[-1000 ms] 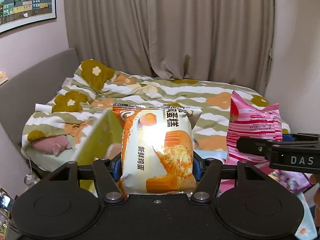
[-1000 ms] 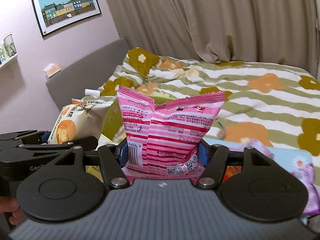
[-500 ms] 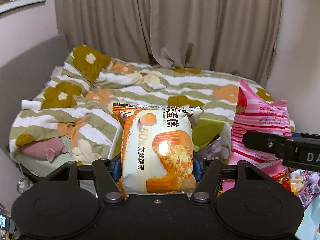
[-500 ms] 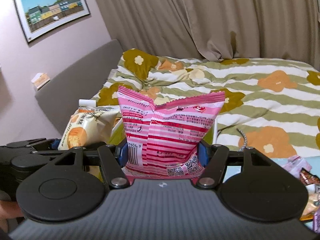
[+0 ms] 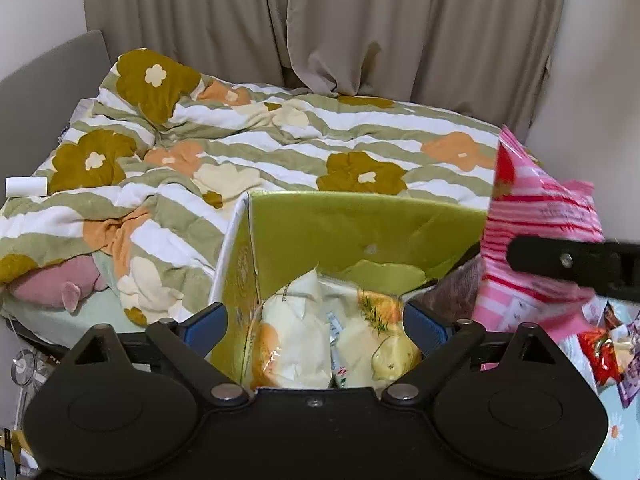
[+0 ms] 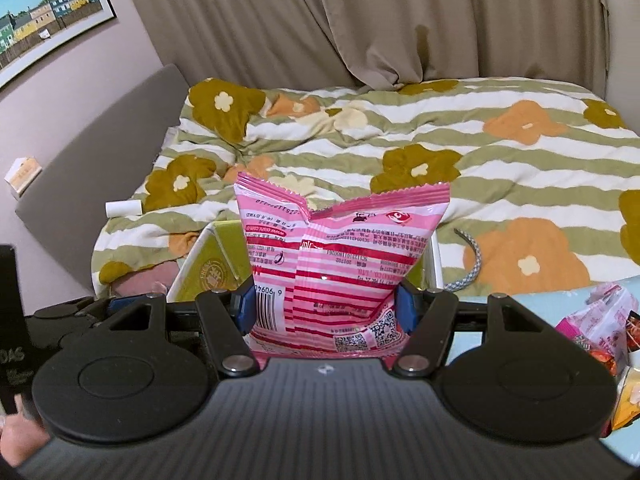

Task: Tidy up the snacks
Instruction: 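Carry both bags over the box and open both tools to drop them, then move both tools back over the remaining snack bags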

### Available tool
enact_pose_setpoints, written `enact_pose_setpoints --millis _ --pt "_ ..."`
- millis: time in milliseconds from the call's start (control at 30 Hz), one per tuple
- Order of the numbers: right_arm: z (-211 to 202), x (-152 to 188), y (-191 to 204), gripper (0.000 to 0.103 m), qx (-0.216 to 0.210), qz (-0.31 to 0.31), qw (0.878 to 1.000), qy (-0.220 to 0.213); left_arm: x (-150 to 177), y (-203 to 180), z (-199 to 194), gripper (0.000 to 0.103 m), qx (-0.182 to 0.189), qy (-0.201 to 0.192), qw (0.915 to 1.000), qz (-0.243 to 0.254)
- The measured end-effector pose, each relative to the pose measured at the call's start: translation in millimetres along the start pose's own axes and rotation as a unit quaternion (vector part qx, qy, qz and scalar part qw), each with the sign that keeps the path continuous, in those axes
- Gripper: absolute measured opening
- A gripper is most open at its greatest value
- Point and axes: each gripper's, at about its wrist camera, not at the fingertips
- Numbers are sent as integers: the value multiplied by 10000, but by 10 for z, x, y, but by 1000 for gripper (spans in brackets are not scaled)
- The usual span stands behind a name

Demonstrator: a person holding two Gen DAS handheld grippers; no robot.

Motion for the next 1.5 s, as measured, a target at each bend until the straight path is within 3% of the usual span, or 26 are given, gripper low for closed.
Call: enact_pose_setpoints --millis 600,700,733,833,1100,1500 --pt "302 -168 179 81 -471 -253 9982 273 -13 125 -281 97 -481 -207 9985 -178" --pt "433 -165 185 91 -456 -175 9981 385 17 128 -269 97 -540 -155 9983 -181" --pt "470 -157 172 103 -467 -101 9980 421 27 127 -269 97 -551 -139 9982 -178" --pt "488 -103 114 103 -576 137 9976 361 73 118 -275 97 -581 -93 9981 -166" --pt "347 35 65 103 -541 113 9984 97 185 58 -316 97 -525 -22 9985 -159" --pt "-205 106 78 103 -471 93 9982 -358 170 -91 -688 97 -320 -374 9988 31"
Point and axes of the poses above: each gripper's, at about its wrist camera, not at the fingertips, and z roughly the way its jaws point, y to its left, x to its underside
